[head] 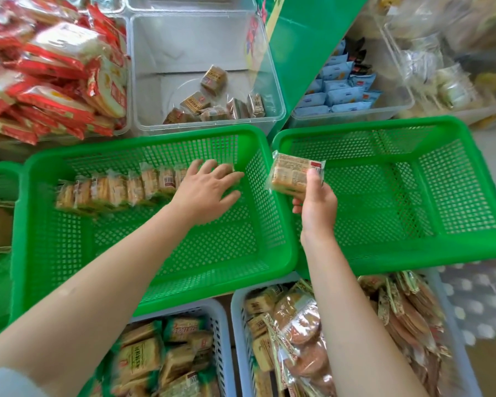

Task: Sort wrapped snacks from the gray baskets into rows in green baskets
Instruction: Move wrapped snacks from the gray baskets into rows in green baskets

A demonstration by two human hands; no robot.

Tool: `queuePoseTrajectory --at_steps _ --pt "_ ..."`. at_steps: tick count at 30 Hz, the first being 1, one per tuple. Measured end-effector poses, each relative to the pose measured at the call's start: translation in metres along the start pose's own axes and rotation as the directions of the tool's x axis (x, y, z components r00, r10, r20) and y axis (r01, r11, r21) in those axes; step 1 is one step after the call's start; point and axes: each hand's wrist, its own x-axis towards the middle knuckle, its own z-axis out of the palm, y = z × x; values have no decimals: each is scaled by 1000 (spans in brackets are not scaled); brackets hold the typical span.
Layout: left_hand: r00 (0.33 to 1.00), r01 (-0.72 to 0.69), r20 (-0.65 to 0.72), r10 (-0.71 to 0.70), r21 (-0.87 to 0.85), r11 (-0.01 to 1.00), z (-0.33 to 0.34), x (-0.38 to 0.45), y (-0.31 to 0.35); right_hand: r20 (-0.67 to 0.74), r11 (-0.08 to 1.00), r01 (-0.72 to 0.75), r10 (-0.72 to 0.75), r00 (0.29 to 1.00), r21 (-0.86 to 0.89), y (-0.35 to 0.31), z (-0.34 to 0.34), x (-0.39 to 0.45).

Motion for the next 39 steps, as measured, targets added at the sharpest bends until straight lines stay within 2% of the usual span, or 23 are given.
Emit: queuePoseTrajectory --at_steps 3,5,8,9,11,14,16,18,20,23,25,27,29,30,32,34,37,39 --pt "999 26 -26 -24 79 997 1 -13 -11 65 991 119 -115 991 -65 -6 11 -8" --pt "998 45 -48 -40 94 995 2 -18 -21 144 934 251 -220 965 -256 -11 23 -17" --pt "993 93 -74 -91 14 996 1 -19 -30 209 652 434 -396 894 -622 -13 44 -33" --pt "992 107 -71 -108 -20 994 0 -20 -30 242 563 455 -412 878 -690 -11 53 -38" --pt "988 126 -81 -134 -94 988 0 -20 -32 292 471 439 -354 888 -765 -6 70 -46" --pt "980 143 -107 -165 -189 971 -2 -21 -36 291 450 391 -277 916 -803 4 94 -43" --pt "976 165 -104 -193 -235 958 -2 -20 -38 289 494 372 -239 927 -786 12 104 -37" --pt "970 192 -99 -222 -246 950 -2 -18 -39 312 585 334 -142 939 -739 23 110 -32" --pt "966 214 -94 -241 -229 949 -2 -15 -40 330 691 262 -36 943 -674 33 108 -30" --pt "969 224 -66 -238 -174 959 -2 -11 -40 291 816 138 38 956 -562 41 103 -30" --pt "970 231 -38 -240 -159 960 0 -8 -38 239 877 14 116 964 -481 44 106 -29" --pt "968 239 -38 -248 -164 957 2 -6 -36 218 933 -214 282 934 -288 46 111 -29" --pt "966 236 -62 -250 -173 956 3 -5 -35 331 881 -472 456 826 -36 38 114 -27" --pt "965 230 -85 -248 -180 957 3 -5 -34 391 836 -545 480 785 66 32 114 -24" --pt "959 211 -150 -240 -188 959 3 -3 -34 446 780 -590 461 767 209 20 112 -17" --pt "956 199 -185 -228 -161 967 3 0 -35 466 764 -594 442 767 252 14 111 -15" --pt "958 222 -150 -243 -147 964 2 -4 -33 475 774 -602 463 748 193 19 106 -24" --pt "946 232 -181 -268 -198 952 0 -18 -30 466 789 -595 474 748 152 25 97 -29"
